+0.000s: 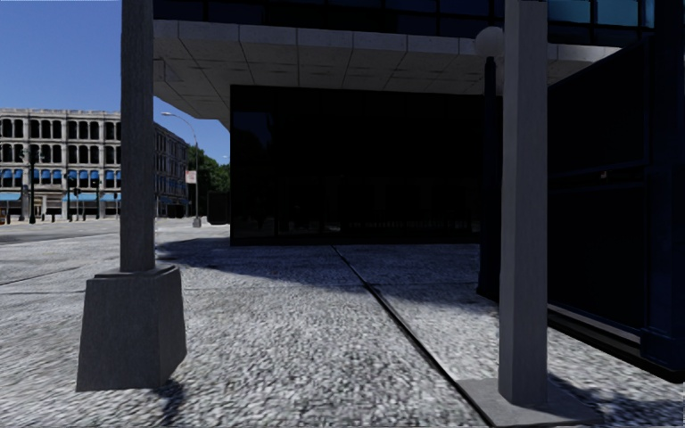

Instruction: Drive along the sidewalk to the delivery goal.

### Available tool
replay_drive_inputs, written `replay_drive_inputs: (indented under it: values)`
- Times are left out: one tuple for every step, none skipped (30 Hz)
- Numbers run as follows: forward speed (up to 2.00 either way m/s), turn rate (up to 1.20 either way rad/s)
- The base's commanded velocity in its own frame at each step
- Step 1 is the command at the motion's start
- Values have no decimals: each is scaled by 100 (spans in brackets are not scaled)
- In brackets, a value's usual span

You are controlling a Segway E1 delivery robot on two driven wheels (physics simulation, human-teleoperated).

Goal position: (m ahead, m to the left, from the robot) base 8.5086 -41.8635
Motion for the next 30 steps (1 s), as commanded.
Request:
replay_drive_inputs:
  values:
    - [180, 0]
    - [180, 0]
    - [169, 0]
    - [158, 0]
    - [155, 0]
    - [155, 0]
    - [149, 0]
    - [141, 0]
    - [137, 0]
    - [137, 0]
    - [133, 0]
    - [132, 0]
    - [132, 0]
    - [132, 0]
    - [132, 0]
    - [132, 0]
    - [132, 0]
    - [132, 0]
    - [132, 0]
    - [132, 0]
    - [132, 0]
    - [133, 0]
    - [133, 0]
    - [133, 0]
    - [133, 0]
    - [133, 0]
    - [134, 0]
    - [134, 0]
    - [134, 0]
    - [134, 0]
